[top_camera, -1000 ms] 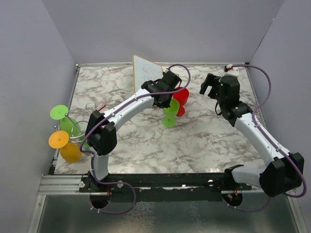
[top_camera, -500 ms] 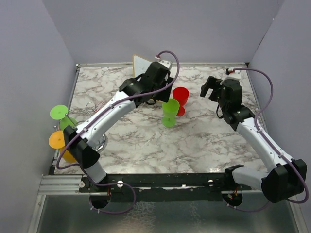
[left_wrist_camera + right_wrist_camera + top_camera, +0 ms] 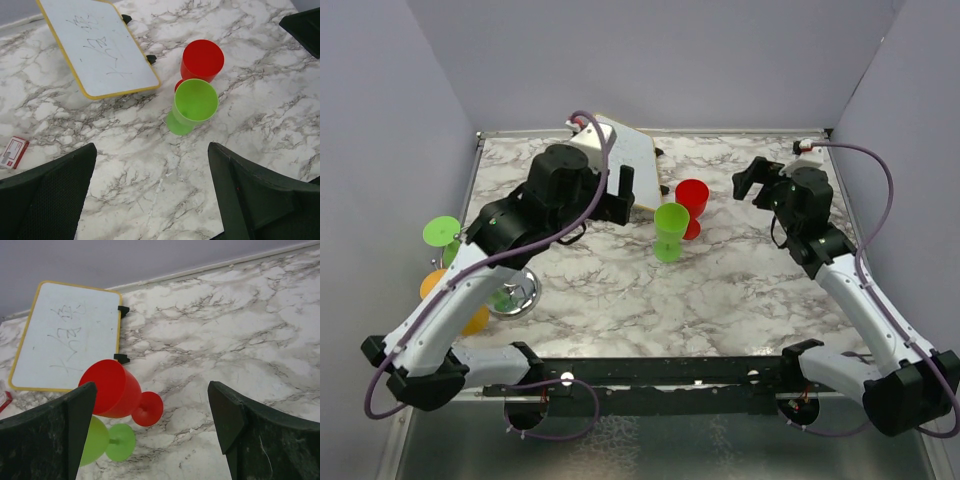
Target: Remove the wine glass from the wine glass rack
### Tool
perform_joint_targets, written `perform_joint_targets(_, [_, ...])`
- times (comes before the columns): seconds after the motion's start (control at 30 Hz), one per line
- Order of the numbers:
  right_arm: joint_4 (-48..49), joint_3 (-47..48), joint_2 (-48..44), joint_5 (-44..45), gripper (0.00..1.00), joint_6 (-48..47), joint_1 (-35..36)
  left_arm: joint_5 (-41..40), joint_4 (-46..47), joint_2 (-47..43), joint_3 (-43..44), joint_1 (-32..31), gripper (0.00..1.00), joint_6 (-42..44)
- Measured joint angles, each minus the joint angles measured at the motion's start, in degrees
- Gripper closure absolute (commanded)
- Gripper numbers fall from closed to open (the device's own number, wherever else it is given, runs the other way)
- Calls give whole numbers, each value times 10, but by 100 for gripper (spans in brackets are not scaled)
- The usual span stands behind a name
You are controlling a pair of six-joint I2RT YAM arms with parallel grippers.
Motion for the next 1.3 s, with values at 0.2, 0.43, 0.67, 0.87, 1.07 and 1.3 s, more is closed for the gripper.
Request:
perform_joint_targets(0.2, [17, 1, -13, -65, 1, 27, 0, -22, -9, -111, -7, 0, 1, 4])
perform_joint_targets(0.43, [52, 47, 19, -221, 1, 97, 0, -74, -16, -201, -7, 0, 1, 4])
perform_joint_targets(0.67, [93, 92, 89, -317, 1, 156, 71, -124, -59, -234, -1, 0, 1, 4])
perform_joint_targets(0.87, [121, 123, 131, -312, 1, 179, 183, -144, -89, -243, 3, 0, 1, 2])
perform_joint_targets(1.07, [174, 149, 206, -290, 1, 219, 306, -160, -109, -256, 38, 0, 1, 2])
perform_joint_targets(1.3, [199, 193, 314, -252, 1, 221, 435, -170, -115, -274, 56, 0, 1, 1])
